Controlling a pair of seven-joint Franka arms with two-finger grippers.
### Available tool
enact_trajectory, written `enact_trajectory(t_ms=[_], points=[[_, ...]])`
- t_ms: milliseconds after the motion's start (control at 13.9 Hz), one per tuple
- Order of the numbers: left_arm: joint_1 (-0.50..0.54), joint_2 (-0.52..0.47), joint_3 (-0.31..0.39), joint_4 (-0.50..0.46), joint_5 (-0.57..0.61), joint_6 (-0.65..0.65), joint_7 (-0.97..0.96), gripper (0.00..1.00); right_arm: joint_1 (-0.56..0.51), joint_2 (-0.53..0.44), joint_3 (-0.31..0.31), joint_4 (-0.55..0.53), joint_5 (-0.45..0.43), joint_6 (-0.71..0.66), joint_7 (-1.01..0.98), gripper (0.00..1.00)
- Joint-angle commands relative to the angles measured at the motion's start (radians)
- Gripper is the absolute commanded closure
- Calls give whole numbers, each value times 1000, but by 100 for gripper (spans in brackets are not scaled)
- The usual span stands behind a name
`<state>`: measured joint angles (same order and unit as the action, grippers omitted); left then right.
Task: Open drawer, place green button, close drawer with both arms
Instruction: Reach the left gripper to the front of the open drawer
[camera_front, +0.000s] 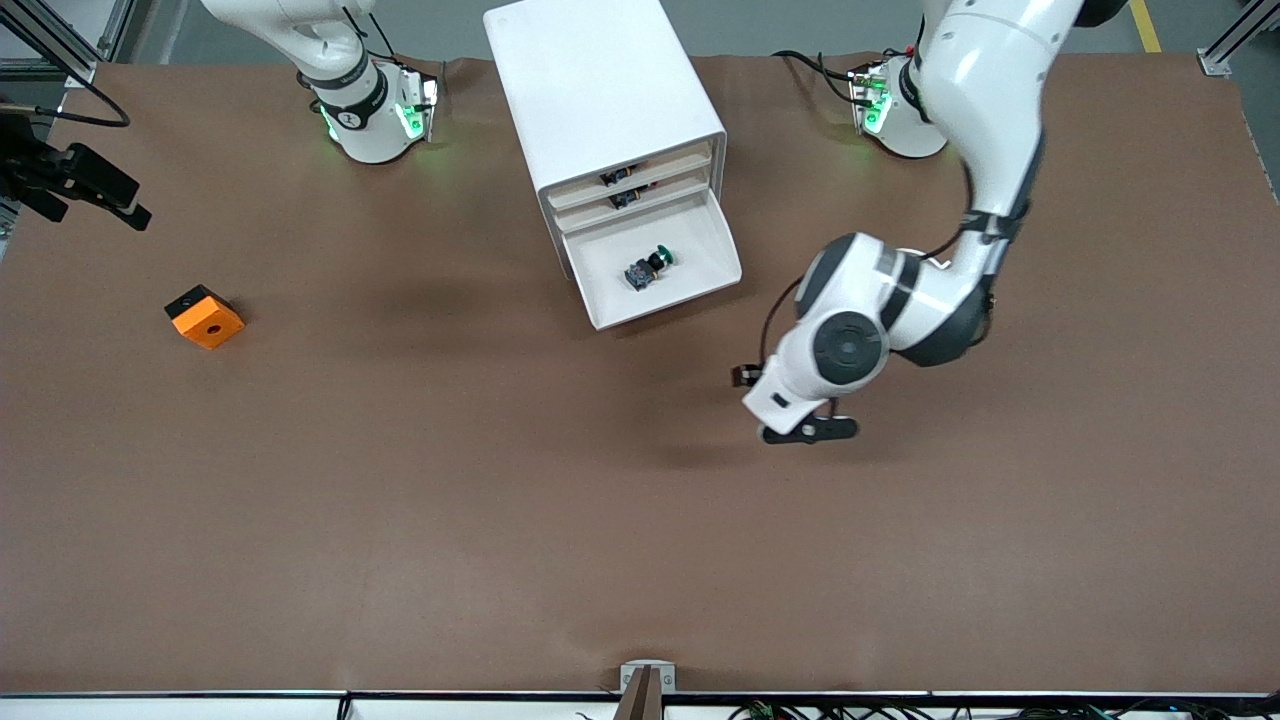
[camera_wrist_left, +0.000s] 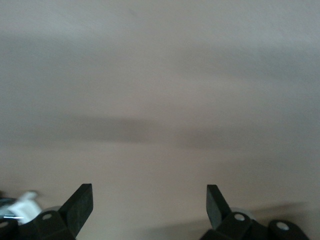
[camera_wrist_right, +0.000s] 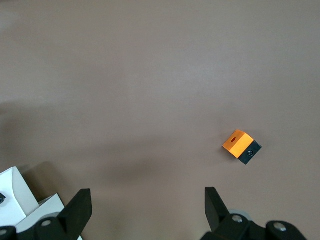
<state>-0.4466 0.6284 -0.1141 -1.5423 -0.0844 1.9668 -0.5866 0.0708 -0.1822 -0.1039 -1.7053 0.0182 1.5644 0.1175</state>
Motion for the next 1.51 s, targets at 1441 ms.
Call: enact_trajectory(t_ms=[1441], points=[[-126, -19, -1, -128, -201, 20, -105, 0, -14, 21, 13, 32, -17, -14, -12, 0]])
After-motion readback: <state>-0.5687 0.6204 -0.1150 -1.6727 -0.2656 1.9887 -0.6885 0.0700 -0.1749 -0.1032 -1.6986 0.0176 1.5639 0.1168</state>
